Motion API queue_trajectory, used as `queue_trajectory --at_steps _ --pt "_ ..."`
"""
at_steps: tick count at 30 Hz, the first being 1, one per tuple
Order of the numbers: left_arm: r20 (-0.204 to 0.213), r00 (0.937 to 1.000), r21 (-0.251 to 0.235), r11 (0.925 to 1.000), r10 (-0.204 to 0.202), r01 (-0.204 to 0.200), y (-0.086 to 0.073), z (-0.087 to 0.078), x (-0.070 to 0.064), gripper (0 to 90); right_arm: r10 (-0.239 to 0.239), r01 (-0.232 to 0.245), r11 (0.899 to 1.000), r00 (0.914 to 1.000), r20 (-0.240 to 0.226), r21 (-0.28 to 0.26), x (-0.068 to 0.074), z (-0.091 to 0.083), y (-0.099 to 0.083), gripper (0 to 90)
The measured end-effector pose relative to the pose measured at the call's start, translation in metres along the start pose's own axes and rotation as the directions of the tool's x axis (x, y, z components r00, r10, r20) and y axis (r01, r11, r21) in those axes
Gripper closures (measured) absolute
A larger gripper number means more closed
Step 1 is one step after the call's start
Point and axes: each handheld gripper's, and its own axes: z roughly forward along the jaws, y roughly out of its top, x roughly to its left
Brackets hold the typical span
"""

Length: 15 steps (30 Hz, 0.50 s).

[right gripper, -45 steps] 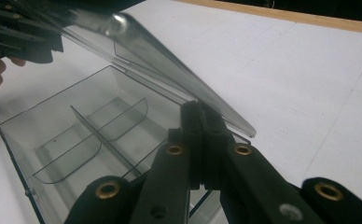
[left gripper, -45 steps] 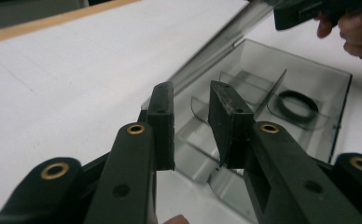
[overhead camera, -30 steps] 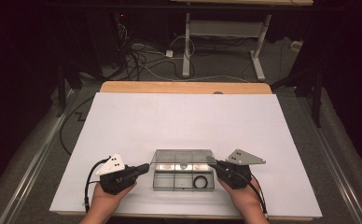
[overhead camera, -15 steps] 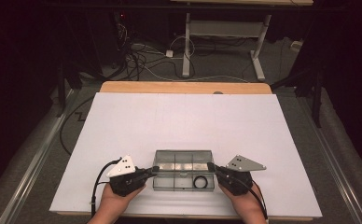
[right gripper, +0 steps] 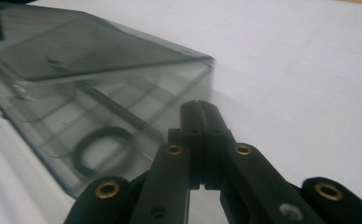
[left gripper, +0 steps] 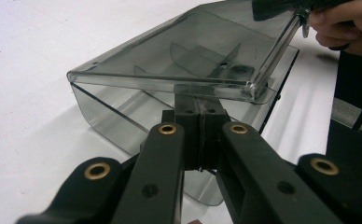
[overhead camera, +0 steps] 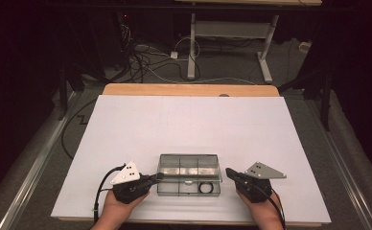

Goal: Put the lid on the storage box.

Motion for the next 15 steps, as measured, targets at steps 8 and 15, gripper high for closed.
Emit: queue_trajectory --at_steps 8,15 --pt "-0.008 0.9998 0.025 0.9995 0.020 -0.020 -0.004 0.000 -0.001 87.5 0.064 -0.068 0.996 0.9944 0.084 0.049 -0.028 -0.009 -0.015 63.6" --pt "-0.010 0.9996 0.036 0.9990 0.027 -0.026 -0.007 0.001 0.000 87.5 0.074 -0.081 0.993 0.9934 0.087 0.080 -0.037 -0.004 -0.017 28.1"
